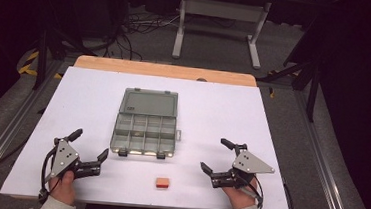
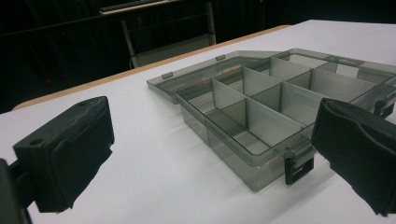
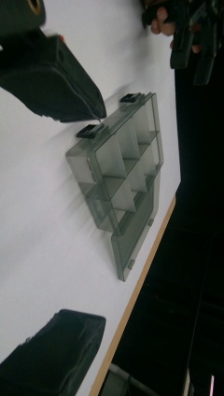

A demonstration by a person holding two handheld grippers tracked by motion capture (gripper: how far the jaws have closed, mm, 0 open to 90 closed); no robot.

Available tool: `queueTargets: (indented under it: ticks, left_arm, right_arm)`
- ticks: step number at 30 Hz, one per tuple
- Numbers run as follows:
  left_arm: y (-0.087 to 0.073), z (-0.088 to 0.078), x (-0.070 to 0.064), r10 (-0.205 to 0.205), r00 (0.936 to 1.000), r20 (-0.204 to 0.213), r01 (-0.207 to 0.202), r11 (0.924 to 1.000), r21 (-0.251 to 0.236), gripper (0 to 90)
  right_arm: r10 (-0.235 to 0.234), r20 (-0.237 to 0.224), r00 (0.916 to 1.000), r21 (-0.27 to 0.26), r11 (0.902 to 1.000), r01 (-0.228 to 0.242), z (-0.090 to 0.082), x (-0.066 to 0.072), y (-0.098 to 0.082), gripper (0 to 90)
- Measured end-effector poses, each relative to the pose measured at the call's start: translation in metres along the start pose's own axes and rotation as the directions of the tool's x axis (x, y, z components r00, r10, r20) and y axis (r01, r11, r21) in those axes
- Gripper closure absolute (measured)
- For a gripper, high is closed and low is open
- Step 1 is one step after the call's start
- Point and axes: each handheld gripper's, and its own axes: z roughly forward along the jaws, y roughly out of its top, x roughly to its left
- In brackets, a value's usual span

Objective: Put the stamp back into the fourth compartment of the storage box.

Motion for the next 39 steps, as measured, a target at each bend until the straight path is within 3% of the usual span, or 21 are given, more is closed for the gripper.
queueTargets:
  ticks: [14,16,19,27,31,39]
  left_arm:
    - [-0.002,0.002,0.001,0.004,1.0,0.0,-0.004,1.0,0.005,0.3]
    - [-0.003,0.003,0.001,0.006,1.0,0.001,-0.006,1.0,0.008,0.3]
    - [-0.004,0.003,0.001,0.01,0.9999,0.0,-0.01,0.9999,0.009,0.3]
    - [-0.004,0.004,0.0,0.014,0.9999,0.0,-0.014,0.9998,0.012,0.3]
    - [-0.004,0.004,0.0,0.02,0.9998,-0.002,-0.02,0.9997,0.014,0.3]
    - [-0.004,0.004,0.0,0.024,0.9997,-0.002,-0.024,0.9996,0.014,0.3]
  right_arm:
    - [0.062,-0.037,0.9974,0.007,0.9981,-0.061,0.002,-0.001,0.0,5.8]
    - [0.086,-0.084,0.9927,-0.003,0.9962,-0.087,0.004,-0.001,0.003,6.3]
    - [0.09,-0.115,0.9893,-0.005,0.9958,-0.091,0.008,0.002,0.008,6.3]
    - [0.047,-0.151,0.9874,0.025,0.9987,-0.044,0.02,0.011,0.024,6.4]
    - [0.025,-0.187,0.9821,0.024,0.9995,-0.021,0.03,0.018,0.038,6.6]
    - [0.01,-0.23,0.973,0.049,0.9988,0.002,0.046,0.026,0.046,7.2]
